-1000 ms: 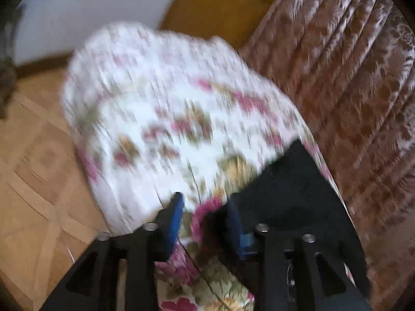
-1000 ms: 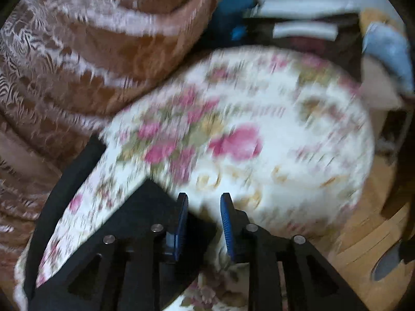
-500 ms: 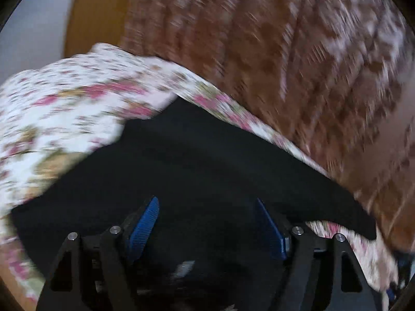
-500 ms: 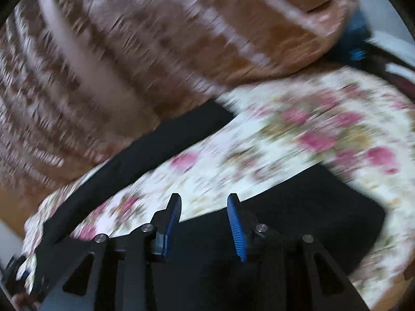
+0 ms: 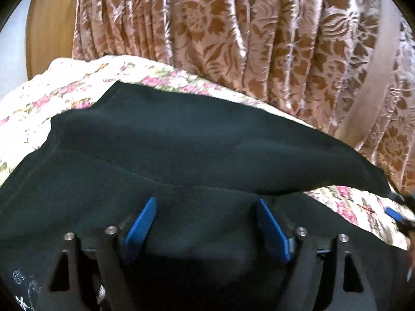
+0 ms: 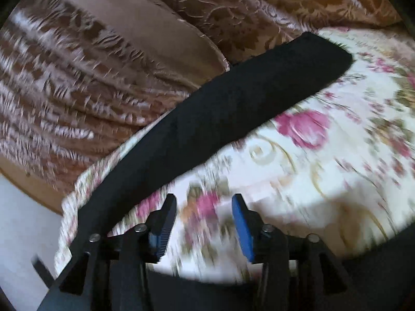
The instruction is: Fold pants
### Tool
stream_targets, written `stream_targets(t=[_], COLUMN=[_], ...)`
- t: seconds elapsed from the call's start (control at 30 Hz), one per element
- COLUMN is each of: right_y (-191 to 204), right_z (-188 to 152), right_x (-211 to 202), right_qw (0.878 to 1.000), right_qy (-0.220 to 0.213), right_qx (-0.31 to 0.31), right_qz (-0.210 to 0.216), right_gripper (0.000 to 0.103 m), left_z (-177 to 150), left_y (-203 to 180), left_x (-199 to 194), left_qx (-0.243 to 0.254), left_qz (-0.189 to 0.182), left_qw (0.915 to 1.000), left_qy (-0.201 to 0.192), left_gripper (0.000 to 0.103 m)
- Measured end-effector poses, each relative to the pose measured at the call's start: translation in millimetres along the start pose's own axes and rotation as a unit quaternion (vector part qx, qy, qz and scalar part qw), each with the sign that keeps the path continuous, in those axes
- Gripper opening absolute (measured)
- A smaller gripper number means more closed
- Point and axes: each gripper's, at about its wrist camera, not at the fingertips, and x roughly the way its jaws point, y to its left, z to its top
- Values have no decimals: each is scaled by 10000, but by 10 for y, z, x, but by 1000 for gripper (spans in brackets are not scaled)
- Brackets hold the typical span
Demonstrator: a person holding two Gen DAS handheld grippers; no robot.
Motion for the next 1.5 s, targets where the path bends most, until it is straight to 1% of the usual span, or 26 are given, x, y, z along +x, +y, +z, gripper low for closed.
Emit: stream_targets(t=[0.1,0.17,0.23,0.3,0.33,0.37,0.4,0.47,0.5,0.63,0.7,0.8,0.93,1.03,1.1,1.2,1.23,1.37,1.43,1.5], right_y=[-142,-275,-350,-412,-446,-487,-516,-531,-523,-537,-530,-487,-534,-620,-661,-687,-700,-776,-809,-811], right_z=[300,454,547,618,636,652,679,714,719,647,566,396,147,17,-30,-66,-92,-148,-158,-144], right_x=[298,455,543,583,601,628,637,630,616,457,343,134,30,92,98,132,133,110,100,117], right_qw=[9980,9939,9909,9898,9889,9881,9882,9900,9908,9904,9901,9914,9926,9932,9930,9932,9931,9920,9913,9910], right_qy=[-16,-72,-166,-364,-458,-491,-490,-533,-561,-690,-770,-822,-686,-525,-598,-644,-688,-772,-793,-814], right_qx=[632,1088,1301,1311,1345,1399,1392,1249,1177,1162,1133,923,812,783,817,820,831,979,1046,1066], right_qz=[-65,-168,-308,-429,-443,-415,-406,-387,-373,-296,-311,-420,-592,-684,-611,-509,-468,-204,-88,-43], right_gripper=[49,49,49,48,44,34,27,18,17,15,15,15,15,18,22,25,25,25,25,26], left_z=[-8,-13,-11,-13,-13,-19,-20,-23,-24,-20,-22,-16,79,236,424,767,908,1292,1419,1537], left_y=[23,63,88,92,91,86,84,83,83,101,126,159,197,253,318,452,513,784,928,1064], left_x=[6,13,21,37,50,56,60,62,63,70,64,56,56,1,-38,7,66,322,434,549], left_qx=[-60,-162,-223,-248,-245,-242,-238,-240,-245,-303,-369,-492,-705,-864,-854,-818,-775,-733,-801,-763], left_qz=[-67,-173,-247,-281,-285,-286,-286,-289,-292,-364,-429,-524,-605,-667,-572,-299,-185,324,519,663], left_qw=[10000,9997,9994,9993,9993,9993,9993,9993,9993,9988,9984,9974,9952,9936,9945,9962,9968,9967,9954,9949], left_qy=[-40,-32,-21,11,37,49,57,58,58,82,81,106,320,307,183,79,90,119,56,-30], left_gripper=[89,89,89,90,90,91,91,91,91,92,92,92,92,91,91,92,92,92,91,91])
